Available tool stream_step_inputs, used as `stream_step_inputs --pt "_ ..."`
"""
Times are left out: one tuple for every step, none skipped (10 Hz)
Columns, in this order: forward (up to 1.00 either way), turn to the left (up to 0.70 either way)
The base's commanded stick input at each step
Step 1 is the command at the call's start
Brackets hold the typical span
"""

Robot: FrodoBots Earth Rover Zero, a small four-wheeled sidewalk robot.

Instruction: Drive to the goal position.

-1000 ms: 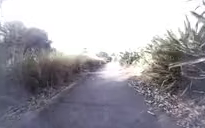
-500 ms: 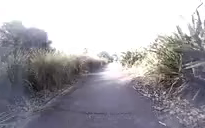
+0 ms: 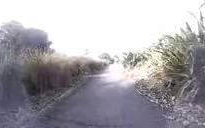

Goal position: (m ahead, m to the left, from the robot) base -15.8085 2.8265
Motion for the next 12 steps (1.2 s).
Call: stream_step_inputs --pt "0.45 -0.27" --pt "0.45 -0.27" --pt "0.45 -0.27" --pt "0.45 -0.27" --pt "0.45 -0.27" --pt "0.45 -0.27" --pt "0.45 -0.27" --pt "0.45 0.00" --pt "0.45 0.00" --pt "0.45 0.00" --pt "0.45 0.00" --pt "0.45 0.00"
